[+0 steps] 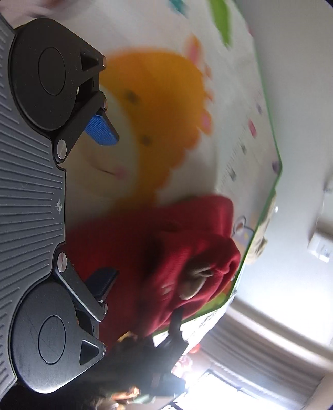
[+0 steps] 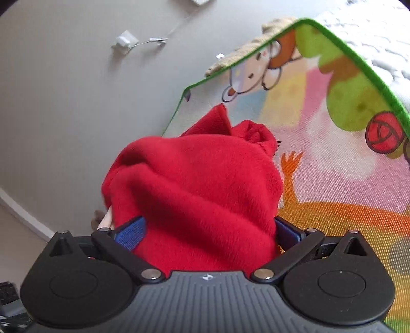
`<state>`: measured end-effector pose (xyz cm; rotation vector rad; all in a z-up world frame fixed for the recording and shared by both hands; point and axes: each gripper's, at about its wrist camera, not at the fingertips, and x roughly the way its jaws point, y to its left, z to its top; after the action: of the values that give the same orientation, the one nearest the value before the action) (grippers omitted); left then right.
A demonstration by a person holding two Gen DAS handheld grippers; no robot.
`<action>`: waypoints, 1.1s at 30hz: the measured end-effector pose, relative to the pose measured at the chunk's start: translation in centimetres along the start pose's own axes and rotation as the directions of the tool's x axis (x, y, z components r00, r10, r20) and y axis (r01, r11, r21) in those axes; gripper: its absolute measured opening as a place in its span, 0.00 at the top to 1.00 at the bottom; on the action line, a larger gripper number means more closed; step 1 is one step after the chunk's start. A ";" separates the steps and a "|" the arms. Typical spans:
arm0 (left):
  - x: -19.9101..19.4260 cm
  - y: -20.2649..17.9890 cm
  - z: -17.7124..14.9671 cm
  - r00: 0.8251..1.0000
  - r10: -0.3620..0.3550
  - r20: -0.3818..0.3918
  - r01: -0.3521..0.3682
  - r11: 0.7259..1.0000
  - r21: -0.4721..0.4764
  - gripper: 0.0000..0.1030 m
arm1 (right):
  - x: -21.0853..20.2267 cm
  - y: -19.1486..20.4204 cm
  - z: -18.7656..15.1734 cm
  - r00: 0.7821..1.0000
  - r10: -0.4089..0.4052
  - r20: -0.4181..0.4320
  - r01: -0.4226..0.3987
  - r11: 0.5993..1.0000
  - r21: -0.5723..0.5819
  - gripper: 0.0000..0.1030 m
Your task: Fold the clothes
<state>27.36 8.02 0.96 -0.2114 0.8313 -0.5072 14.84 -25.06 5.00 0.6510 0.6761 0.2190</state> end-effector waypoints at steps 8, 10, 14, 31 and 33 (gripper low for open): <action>-14.1 -0.7 -4.4 0.990 0.113 0.080 -0.097 0.980 -0.176 0.00 | -1.9 1.1 -0.6 1.000 0.014 0.019 -0.014 1.000 -0.027 0.00; -15.7 -2.9 -3.9 0.986 0.108 0.125 -0.088 0.983 -0.162 0.00 | -2.8 1.3 -0.7 0.999 0.030 0.033 -0.029 0.999 -0.036 0.00; -16.4 -7.1 -1.1 0.984 0.051 0.170 -0.024 0.987 -0.160 0.00 | -4.3 1.0 -0.9 0.996 0.066 0.056 -0.064 0.997 -0.036 0.00; 1.4 -18.0 10.0 0.930 -0.034 0.366 -0.035 0.983 0.180 0.00 | -6.1 -1.0 1.0 0.992 -0.051 0.117 0.056 0.998 -0.038 0.00; 6.1 -16.0 9.4 0.959 -0.033 0.283 -0.011 0.988 0.153 0.00 | -6.2 -1.0 1.4 0.989 -0.077 0.129 0.084 0.995 -0.049 0.00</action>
<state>32.28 -9.01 9.20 -0.1426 0.5070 -0.5343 10.96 -28.94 8.31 0.5790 0.5707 0.1201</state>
